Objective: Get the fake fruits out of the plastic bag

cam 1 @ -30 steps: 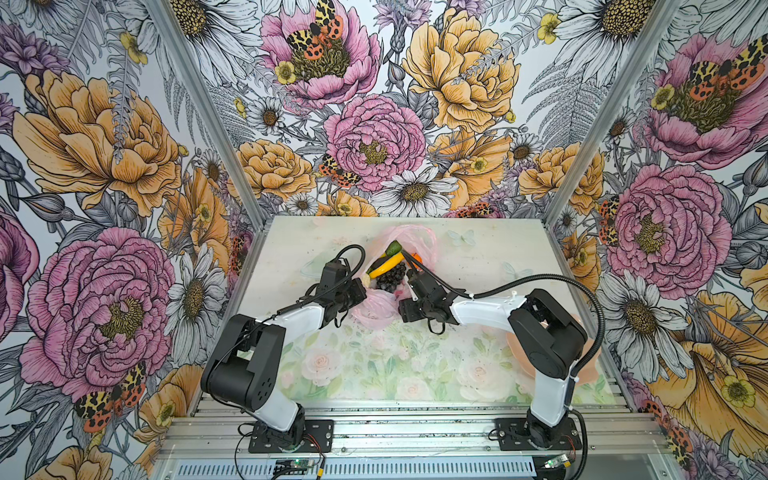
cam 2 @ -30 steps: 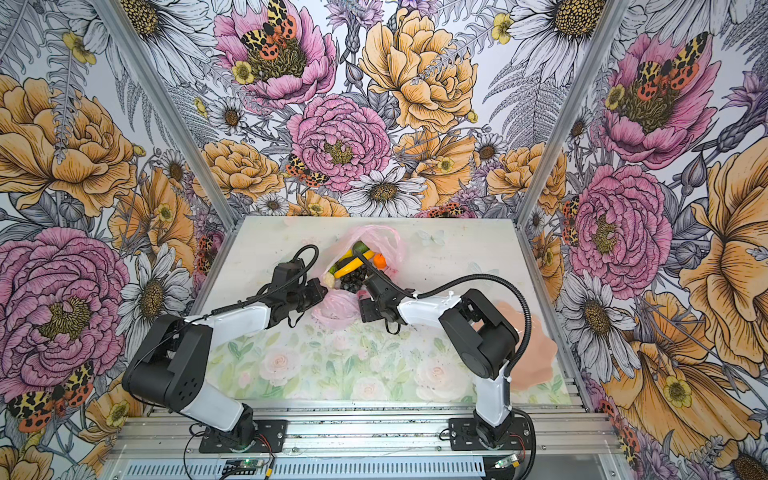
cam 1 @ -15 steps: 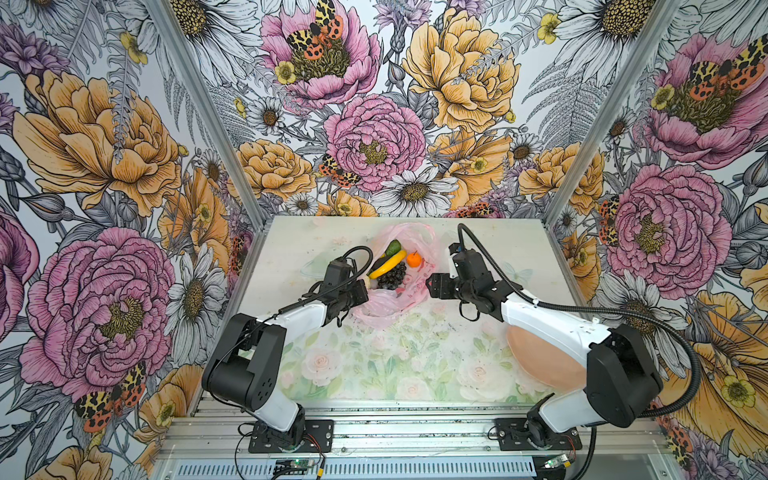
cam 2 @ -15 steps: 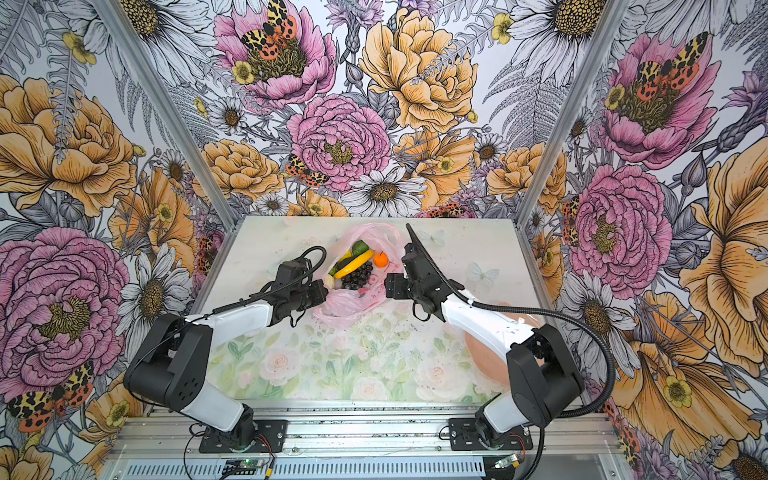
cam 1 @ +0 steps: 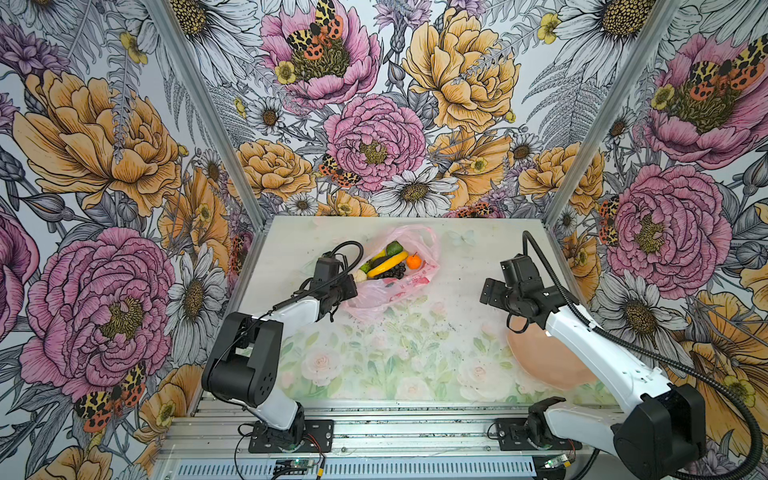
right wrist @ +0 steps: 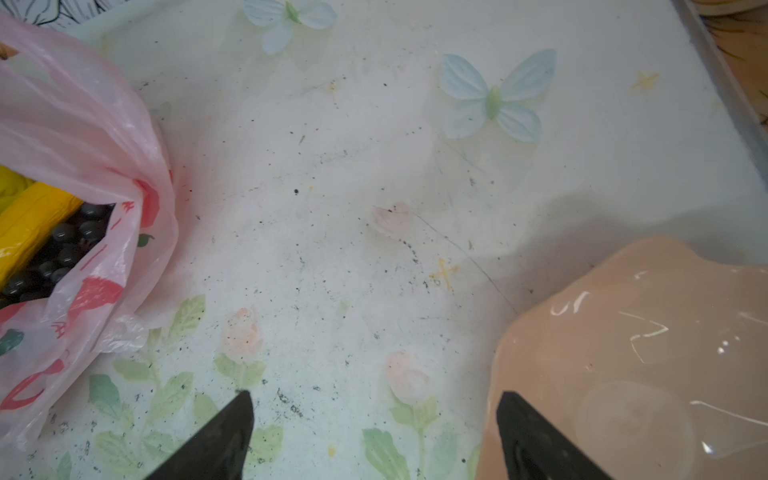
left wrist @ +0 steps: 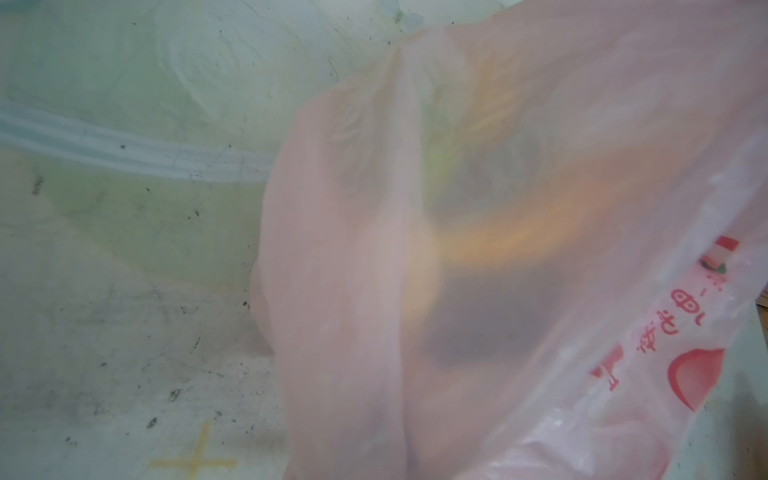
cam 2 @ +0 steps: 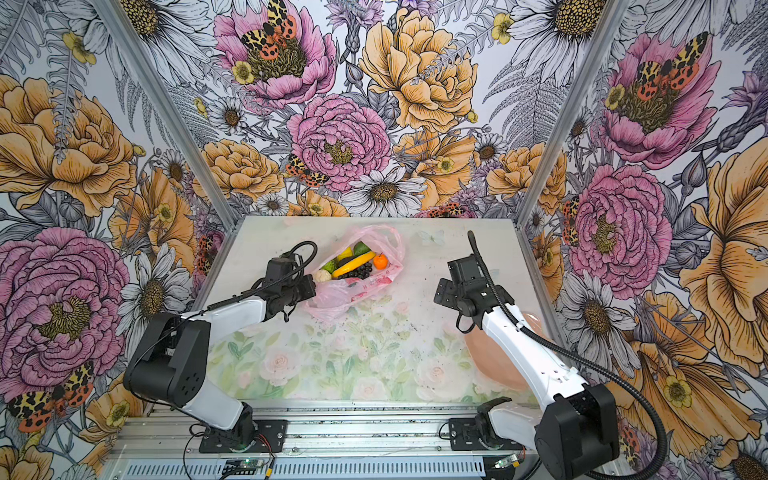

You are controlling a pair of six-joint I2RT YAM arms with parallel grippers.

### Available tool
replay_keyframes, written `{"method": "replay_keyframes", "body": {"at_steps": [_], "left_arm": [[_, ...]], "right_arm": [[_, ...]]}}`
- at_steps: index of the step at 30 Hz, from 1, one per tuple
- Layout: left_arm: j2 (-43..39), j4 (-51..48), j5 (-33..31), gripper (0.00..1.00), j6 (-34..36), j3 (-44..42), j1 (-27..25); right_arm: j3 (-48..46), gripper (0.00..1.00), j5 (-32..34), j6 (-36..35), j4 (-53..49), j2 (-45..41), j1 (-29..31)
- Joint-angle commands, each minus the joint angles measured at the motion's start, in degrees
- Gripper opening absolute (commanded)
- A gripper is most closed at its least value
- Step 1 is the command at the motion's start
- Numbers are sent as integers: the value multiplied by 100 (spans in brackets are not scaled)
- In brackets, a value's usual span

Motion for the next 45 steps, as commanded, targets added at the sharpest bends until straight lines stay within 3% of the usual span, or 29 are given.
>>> {"method": "replay_keyframes", "body": {"at_steps": [1, 9, 15, 28, 34, 45], "left_arm": [[-176, 303, -46, 0, 265, -69, -33], [-143, 515, 172, 0, 458, -203, -341], [-4, 540, 257, 0, 644, -199, -498], [-64, 762, 412, 0, 545, -354, -334], [-63, 781, 414, 0, 545, -361, -324], [-63, 837, 393, 0, 536, -390, -325]], "right_arm": [[-244, 94, 257, 301, -479, -66, -87], [-790, 84, 306, 685, -499, 92, -4], [-1088, 70, 313, 836, -499, 193, 256], [-1133, 28, 826, 812, -491, 634, 823], [-892, 13, 820, 814, -490, 699, 1233], [17, 10, 802, 871, -481, 1286, 2596]]}}
